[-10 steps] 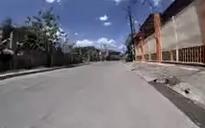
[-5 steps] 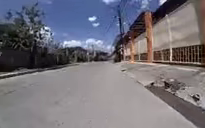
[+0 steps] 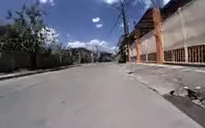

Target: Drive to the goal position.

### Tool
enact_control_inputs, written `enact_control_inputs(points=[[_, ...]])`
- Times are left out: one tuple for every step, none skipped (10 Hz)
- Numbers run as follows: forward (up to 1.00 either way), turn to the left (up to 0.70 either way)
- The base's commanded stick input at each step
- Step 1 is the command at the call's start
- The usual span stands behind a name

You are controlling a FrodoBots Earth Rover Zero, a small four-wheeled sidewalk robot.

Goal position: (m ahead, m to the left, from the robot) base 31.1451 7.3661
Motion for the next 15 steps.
enact_control_inputs(points=[[1.0,-0.4],[1.0,-0.4],[1.0,-0.4],[1.0,-0.39],[1.0,0.0],[1.0,0.0],[1.0,0.0],[1.0,0.0],[1.0,0.0],[1.0,0.0],[1.0,0.0],[1.0,0.0],[1.0,0.0],[1.0,0.0],[1.0,0.0]])
